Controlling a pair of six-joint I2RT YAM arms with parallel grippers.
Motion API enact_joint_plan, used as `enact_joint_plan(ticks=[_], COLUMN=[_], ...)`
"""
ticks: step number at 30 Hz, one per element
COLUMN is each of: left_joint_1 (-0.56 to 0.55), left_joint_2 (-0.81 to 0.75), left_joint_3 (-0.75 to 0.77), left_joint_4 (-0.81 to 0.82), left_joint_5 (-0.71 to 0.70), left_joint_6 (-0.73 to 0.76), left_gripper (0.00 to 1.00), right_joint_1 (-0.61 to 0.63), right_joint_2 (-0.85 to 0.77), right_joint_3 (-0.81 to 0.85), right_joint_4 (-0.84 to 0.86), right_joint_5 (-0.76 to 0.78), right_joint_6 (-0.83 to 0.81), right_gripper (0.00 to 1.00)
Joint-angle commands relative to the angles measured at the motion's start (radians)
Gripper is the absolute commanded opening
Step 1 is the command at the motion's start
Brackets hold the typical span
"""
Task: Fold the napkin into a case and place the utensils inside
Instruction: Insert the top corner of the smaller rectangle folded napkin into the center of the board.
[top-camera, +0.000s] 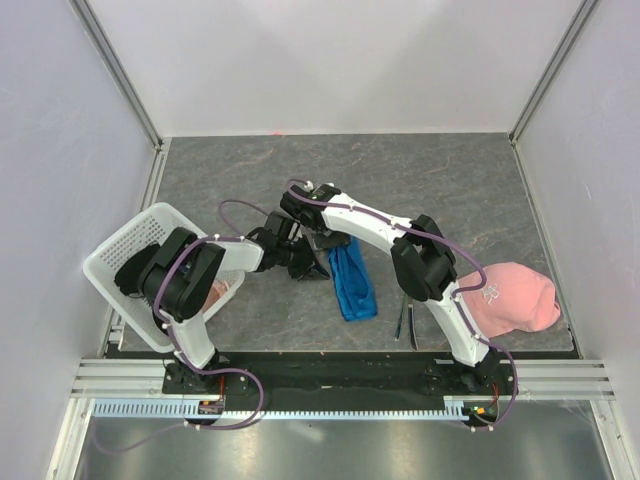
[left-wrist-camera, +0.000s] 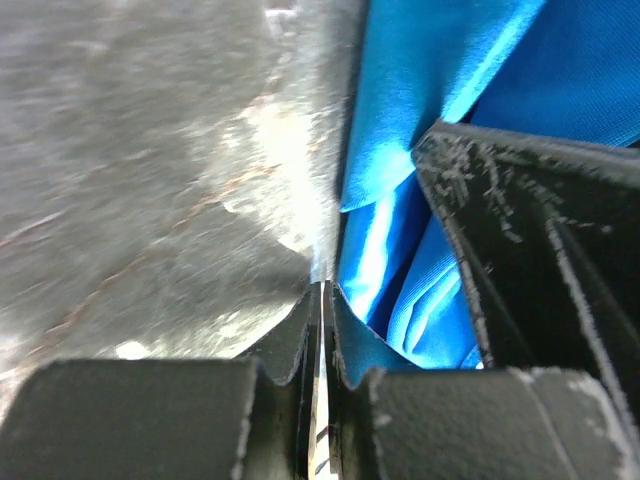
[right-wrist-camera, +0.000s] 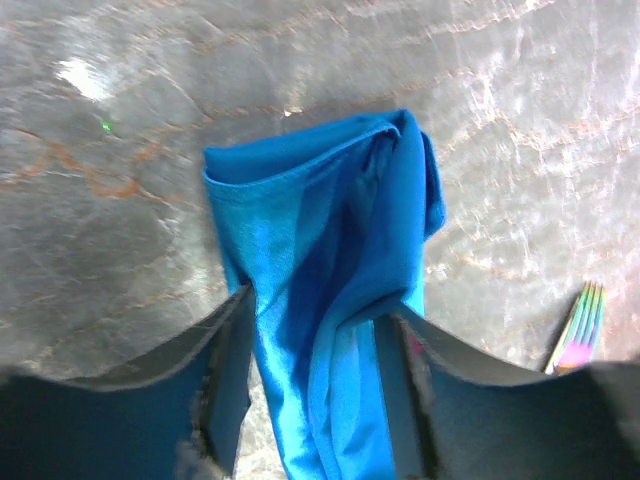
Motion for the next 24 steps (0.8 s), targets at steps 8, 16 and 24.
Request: enact_joint_plan(ticks=[8,16,24], left_joint_1=[0.123,0.190,0.204], left_joint_2=[-0.183,-0.237,-0.180], left_joint_3=[-0.027,0.064,0.191], left_joint_4=[-0.211,-0.365,-0.412], left_joint_5=[0.004,-0.007,0.070], left_joint_6=[0.088,0.191,0.208], left_gripper=[0.09,0.09,0.09], right_joint_1=[-0.006,-0.040,-0.123], right_joint_2=[-0.025,-0.098,-0.222], right_joint_3=[-0.111,-0.163,-0.306], right_joint_4=[0.230,0.294,0.395], right_joint_5=[-0.100,-0.226,-0.442], right_joint_6=[-0.060,-0.106,-0.139], right_gripper=[0.38,0.40,0.59])
